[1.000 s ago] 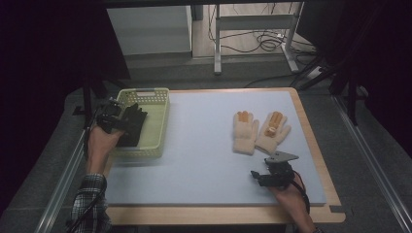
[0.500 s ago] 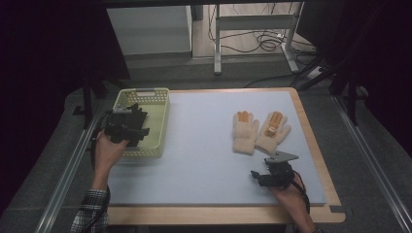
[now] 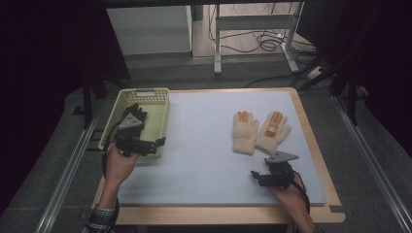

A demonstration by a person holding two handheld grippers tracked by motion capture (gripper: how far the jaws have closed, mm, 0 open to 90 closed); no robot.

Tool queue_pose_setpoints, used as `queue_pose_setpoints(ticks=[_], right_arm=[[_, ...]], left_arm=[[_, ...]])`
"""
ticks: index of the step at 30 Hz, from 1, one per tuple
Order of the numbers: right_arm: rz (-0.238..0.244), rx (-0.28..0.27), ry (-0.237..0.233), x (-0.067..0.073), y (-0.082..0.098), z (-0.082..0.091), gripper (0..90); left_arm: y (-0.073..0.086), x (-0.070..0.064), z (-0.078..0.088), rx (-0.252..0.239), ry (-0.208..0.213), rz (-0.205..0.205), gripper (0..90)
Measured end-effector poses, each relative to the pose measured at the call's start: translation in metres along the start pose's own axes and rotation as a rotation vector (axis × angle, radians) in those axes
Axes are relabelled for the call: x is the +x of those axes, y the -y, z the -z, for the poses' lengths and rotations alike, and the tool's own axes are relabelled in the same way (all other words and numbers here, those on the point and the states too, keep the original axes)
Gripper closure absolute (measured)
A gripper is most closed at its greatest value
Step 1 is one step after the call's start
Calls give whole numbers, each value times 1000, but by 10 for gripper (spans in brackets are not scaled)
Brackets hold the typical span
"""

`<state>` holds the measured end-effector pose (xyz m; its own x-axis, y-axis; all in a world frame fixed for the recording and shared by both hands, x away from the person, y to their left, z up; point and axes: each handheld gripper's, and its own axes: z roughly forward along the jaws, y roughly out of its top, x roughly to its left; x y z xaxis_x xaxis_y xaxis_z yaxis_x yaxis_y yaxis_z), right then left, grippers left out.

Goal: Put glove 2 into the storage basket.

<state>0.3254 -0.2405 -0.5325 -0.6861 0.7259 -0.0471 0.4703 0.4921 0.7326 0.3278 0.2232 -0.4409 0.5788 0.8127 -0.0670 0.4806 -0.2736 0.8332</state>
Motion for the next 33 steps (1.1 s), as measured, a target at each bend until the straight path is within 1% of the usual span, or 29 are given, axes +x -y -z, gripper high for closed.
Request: queue_pose_setpoints(ticks=[5,6,7,10,11,14,15,16,17,18,19,20,21,22,23,24,26,29,30,31,33], right_arm=[[-1,-1,0,0,0,0,247],[0,-1,0,0,0,0,247],[1,0,1,0,0,0,247],[1,0,1,0,0,0,247],[0,0,0,0,0,0,247],[1,0,0,0,0,0,247],[1,0,0,0,0,0,247],[1,0,1,0,0,0,247],[0,0,1,0,0,0,247],[-1,0,0,0,0,0,247],[-1,0,1,0,0,0,247],[-1,0,1,0,0,0,247],[0,0,1,0,0,0,245],[0,0,1,0,0,0,245],[-2,1,1,0,0,0,240],[-2,1,1,0,0,0,240],[-2,1,1,0,0,0,237],[-2,1,-2,0,0,0,233],[-2,0,-2,0,0,0,233],[-3,0,-3,0,0,0,233],[-3,0,-3,0,0,0,233]], left_arm=[[7,-28,-4,7,50,-47,0],[10,-35,-6,7,62,-54,0],[12,-40,-8,5,69,-55,1],[22,-57,-15,20,98,-83,2],[27,-62,-19,28,100,-91,3],[39,-72,-29,52,105,-110,3],[39,-72,-29,52,105,-110,4],[48,-75,-36,69,118,-111,5],[53,-77,-40,80,120,-111,5],[53,-77,-40,80,120,-111,5],[62,-78,-48,105,118,-114,5],[62,-78,-48,105,118,-114,5],[66,-78,-51,121,119,-117,5],[69,-78,-55,140,114,-122,5],[76,-78,-60,159,85,-138,5],[76,-78,-60,159,85,-138,5],[83,-75,-63,176,86,-129,5],[92,-71,-67,196,53,-130,5],[93,-70,-67,210,54,-117,7],[93,-69,-67,209,50,-105,10],[93,-69,-68,214,55,-104,16]])
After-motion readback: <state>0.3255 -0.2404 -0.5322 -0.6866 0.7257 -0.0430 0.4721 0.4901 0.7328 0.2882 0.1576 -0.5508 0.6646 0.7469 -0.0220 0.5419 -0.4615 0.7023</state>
